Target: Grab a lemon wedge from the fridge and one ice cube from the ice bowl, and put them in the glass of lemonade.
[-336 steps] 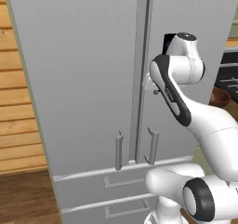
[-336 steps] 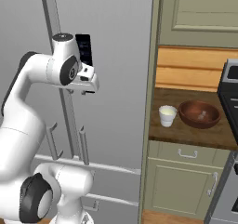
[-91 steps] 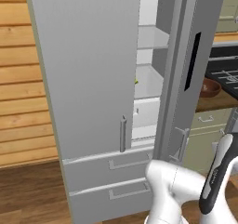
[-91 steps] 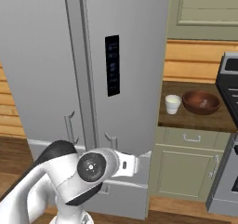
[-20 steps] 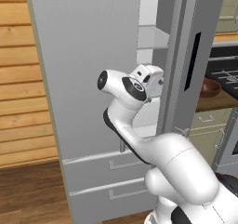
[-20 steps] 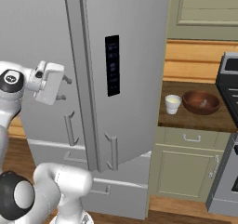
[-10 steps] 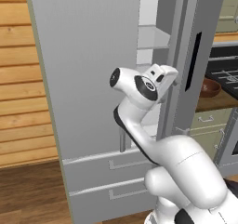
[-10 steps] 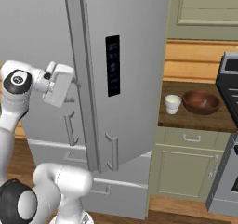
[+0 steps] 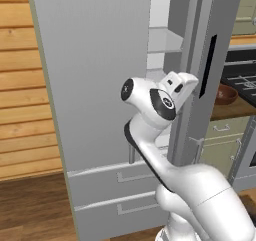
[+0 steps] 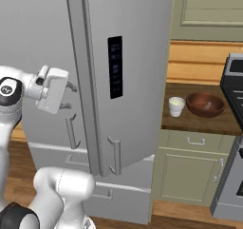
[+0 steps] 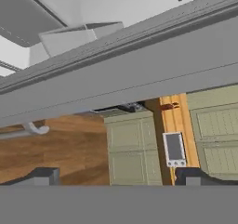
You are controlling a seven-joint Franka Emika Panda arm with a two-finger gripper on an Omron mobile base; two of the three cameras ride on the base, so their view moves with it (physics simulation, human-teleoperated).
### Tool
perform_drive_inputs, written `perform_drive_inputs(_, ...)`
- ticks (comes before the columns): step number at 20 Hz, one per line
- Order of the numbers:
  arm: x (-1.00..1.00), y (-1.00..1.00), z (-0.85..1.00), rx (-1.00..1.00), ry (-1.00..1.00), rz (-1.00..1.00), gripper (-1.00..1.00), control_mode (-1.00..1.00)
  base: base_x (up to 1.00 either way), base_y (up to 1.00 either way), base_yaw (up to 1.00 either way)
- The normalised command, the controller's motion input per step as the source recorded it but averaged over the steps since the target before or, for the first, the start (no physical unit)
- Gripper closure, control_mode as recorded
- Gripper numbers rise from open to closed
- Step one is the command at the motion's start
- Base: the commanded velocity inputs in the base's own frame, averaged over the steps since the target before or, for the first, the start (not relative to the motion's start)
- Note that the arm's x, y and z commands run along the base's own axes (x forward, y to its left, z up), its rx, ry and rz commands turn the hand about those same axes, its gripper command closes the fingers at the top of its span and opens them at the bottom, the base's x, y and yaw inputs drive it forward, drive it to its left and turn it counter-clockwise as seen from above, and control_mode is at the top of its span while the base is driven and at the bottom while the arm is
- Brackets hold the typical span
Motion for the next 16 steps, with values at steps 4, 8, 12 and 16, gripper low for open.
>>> perform_drive_inputs(4, 0.66, 0.54, 0.07, -0.14, 0.11, 0.03, -1.00, -1.00, 0.00, 0.00, 0.00)
perform_drive_inputs(8, 1.00, 0.17, 0.00, -0.16, 0.22, 0.05, -1.00, -1.00, 0.00, 0.00, 0.00)
perform_drive_inputs(12, 0.74, 0.02, 0.00, -0.10, 0.18, 0.11, -1.00, -1.00, 0.00, 0.00, 0.00)
perform_drive_inputs(16, 0.26, 0.10, 0.00, -0.07, 0.08, 0.01, -1.00, -1.00, 0.00, 0.00, 0.00)
